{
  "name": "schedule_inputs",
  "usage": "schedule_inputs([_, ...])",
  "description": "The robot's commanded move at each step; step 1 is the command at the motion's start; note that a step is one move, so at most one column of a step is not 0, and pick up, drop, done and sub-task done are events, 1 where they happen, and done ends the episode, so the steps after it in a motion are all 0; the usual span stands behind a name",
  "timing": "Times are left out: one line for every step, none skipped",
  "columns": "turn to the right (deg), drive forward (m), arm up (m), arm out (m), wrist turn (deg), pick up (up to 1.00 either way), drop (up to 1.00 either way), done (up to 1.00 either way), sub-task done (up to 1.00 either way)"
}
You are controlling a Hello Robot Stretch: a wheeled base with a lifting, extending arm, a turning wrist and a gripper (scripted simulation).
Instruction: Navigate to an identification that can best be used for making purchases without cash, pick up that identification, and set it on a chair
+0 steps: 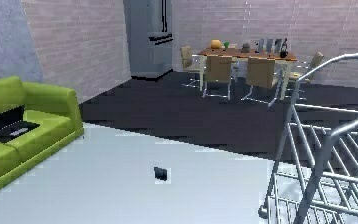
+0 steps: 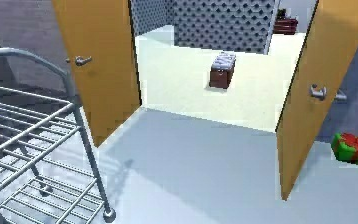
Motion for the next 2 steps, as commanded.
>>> schedule_inputs([0.0, 1.0, 0.0, 0.0, 0.0, 0.0, 0.0, 0.0, 0.0])
schedule_inputs([30.0, 0.0, 0.0, 0.0, 0.0, 0.0, 0.0, 0.0, 0.0])
